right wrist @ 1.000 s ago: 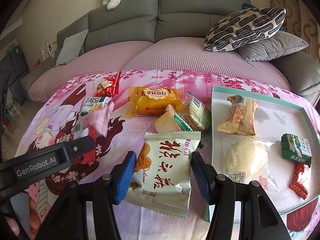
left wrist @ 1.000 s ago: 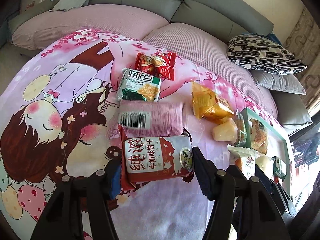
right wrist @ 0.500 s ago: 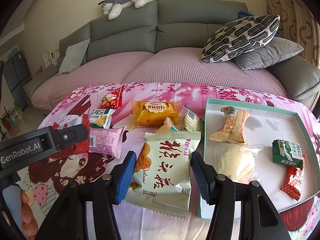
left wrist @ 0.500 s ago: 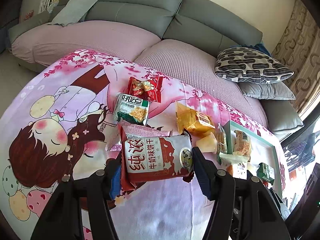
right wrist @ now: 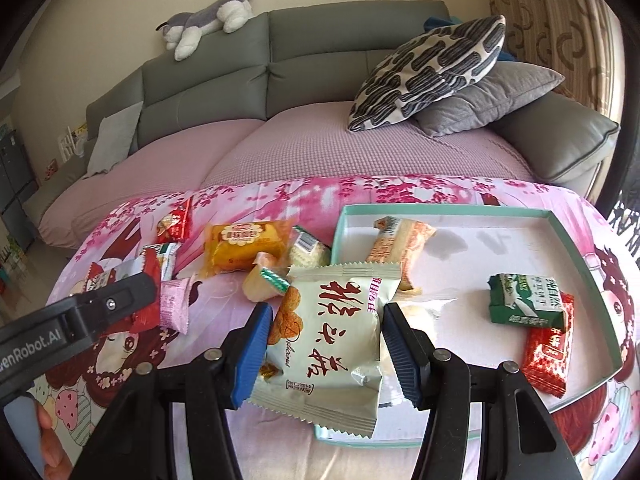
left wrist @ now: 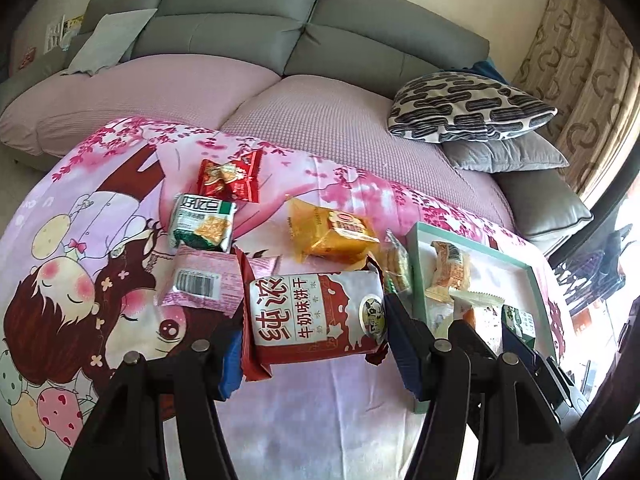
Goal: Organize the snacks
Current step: 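Carry both held packs over into the teal-rimmed tray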
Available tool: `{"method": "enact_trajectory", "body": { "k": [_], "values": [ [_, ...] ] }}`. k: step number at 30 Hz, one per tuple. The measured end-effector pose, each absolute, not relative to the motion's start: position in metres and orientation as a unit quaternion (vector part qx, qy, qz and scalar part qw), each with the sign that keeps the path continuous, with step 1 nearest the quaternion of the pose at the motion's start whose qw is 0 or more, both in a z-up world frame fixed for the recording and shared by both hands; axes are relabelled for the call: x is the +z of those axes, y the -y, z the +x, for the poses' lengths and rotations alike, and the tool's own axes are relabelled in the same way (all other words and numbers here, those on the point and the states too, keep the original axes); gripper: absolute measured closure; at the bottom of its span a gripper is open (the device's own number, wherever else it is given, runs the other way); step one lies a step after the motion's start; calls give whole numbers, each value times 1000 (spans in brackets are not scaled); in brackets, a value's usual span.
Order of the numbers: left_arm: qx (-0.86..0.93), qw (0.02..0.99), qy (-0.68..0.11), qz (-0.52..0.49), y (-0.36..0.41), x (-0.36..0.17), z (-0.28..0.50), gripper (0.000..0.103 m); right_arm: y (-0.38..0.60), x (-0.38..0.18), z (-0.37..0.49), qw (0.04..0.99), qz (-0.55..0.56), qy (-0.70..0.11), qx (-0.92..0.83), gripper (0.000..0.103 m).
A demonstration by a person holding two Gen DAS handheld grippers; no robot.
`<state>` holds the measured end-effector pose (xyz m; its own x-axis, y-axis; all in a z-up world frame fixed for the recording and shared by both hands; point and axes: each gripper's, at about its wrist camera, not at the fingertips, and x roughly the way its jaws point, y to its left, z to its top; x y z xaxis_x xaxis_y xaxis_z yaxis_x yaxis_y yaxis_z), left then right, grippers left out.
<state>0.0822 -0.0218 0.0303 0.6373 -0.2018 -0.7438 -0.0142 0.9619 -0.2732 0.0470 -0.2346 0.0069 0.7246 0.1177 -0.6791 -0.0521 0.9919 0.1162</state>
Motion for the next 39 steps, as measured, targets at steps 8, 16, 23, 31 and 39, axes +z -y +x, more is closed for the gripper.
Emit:
{"method": "enact_trajectory", "body": {
  "k": [8, 16, 23, 31, 39],
  "values": [
    [-117, 896, -421, -80, 84, 38, 82, 39, 299, 12, 45, 929, 81, -360, -28, 43],
    [-165, 888, -428, -38, 139, 35, 80, 39, 364, 12, 35, 921, 120, -357, -100, 43],
    [-199, 879, -434, -11, 179, 28, 78, 39, 398, 9, 26, 913, 138, -362, -131, 43],
    [-221, 871, -438, 12, 213, 18, 80, 39, 421, -7, 28, 900, 155, -381, -147, 43],
    [-224, 870, -437, 29, 232, 9, 88, 39, 431, -25, 39, 891, 164, -398, -144, 43]
  ]
}}
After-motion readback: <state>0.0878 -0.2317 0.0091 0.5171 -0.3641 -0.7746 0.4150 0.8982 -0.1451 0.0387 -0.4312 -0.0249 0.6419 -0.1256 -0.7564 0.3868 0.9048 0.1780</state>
